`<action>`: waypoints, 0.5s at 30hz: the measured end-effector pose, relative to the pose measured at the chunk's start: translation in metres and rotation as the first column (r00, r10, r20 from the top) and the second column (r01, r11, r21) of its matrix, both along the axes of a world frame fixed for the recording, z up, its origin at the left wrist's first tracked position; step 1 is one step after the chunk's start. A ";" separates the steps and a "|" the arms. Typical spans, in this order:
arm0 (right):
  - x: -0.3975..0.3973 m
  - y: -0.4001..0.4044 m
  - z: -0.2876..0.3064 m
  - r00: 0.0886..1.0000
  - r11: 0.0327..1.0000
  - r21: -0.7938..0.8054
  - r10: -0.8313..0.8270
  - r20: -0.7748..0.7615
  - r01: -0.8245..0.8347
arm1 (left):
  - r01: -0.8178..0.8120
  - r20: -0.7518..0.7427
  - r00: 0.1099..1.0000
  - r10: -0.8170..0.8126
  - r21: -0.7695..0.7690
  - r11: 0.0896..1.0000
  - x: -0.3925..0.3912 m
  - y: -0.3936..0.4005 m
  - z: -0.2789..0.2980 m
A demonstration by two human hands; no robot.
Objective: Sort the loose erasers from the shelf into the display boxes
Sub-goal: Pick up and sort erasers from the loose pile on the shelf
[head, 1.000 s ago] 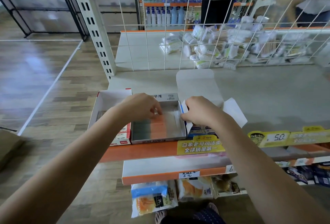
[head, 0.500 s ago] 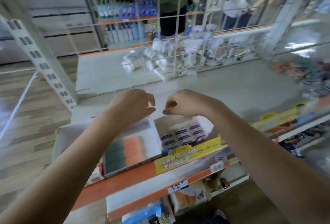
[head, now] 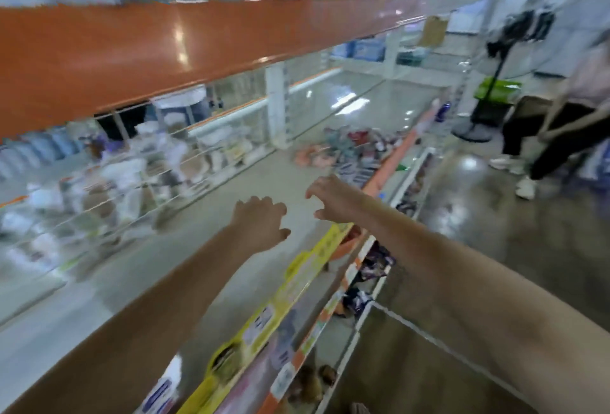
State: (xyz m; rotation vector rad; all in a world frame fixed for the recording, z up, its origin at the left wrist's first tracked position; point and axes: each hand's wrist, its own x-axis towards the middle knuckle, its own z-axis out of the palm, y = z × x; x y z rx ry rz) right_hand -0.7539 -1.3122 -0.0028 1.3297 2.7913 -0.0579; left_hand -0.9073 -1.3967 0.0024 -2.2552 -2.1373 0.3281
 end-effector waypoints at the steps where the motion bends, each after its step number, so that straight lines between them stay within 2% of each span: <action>1: 0.016 0.017 -0.001 0.999 0.999 -0.017 -0.028 0.017 0.028 | 0.014 0.010 1.000 -0.014 -0.005 1.000 0.015 0.019 -0.003; 9: 0.115 0.145 -0.017 0.976 0.969 -0.124 -0.205 0.080 0.213 | 0.072 0.100 0.993 -0.069 -0.034 0.997 0.099 0.175 -0.026; 13: 0.142 0.207 -0.025 0.976 0.977 -0.028 -0.211 0.048 0.212 | 0.026 0.123 0.992 -0.032 0.043 0.999 0.123 0.239 -0.032; 15: 0.150 0.235 -0.030 0.971 0.972 -0.032 -0.235 -0.046 0.234 | 0.009 0.146 0.989 -0.023 0.093 0.996 0.132 0.265 -0.031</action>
